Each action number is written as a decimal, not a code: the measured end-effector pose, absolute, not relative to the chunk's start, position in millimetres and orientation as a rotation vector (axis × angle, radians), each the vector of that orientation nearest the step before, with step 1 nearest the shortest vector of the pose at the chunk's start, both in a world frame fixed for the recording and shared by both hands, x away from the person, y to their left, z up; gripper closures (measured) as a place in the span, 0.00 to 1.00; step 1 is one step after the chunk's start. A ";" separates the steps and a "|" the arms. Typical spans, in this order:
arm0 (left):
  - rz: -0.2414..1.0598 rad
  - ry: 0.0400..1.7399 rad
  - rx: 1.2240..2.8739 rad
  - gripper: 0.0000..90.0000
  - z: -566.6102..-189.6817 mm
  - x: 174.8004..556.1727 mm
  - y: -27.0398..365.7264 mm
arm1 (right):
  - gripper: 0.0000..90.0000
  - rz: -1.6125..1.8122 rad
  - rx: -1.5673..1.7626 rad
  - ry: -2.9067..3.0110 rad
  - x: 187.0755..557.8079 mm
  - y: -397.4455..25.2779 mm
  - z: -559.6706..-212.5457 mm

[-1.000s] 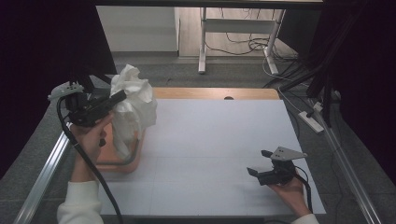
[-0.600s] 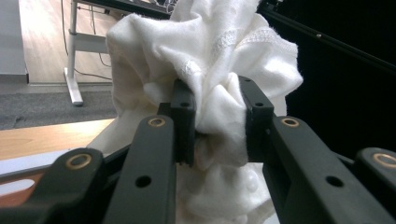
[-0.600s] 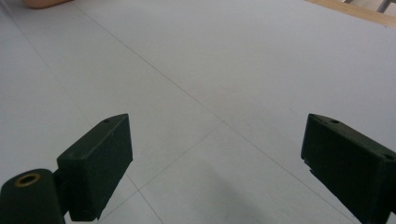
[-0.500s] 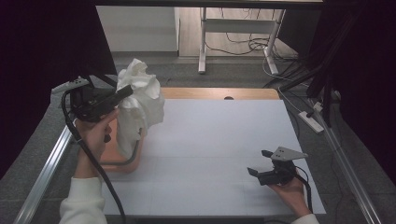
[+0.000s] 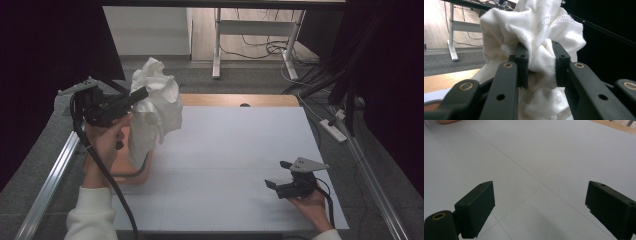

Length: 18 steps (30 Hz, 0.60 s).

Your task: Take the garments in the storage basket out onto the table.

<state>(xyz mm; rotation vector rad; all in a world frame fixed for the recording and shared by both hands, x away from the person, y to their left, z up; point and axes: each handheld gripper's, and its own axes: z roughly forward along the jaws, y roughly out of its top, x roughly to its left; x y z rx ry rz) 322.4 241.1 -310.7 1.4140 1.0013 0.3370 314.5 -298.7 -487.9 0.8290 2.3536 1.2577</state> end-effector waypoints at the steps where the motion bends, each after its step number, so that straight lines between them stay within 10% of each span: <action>1: 0.334 0.999 1.413 0.79 -309.9 322.8 240.0 | 0.10 1.258 0.829 2.354 314.5 -298.6 -488.0; 18: 0.314 0.942 1.431 0.79 -291.1 326.6 215.4 | 0.10 1.258 0.829 2.353 314.5 -298.8 -487.9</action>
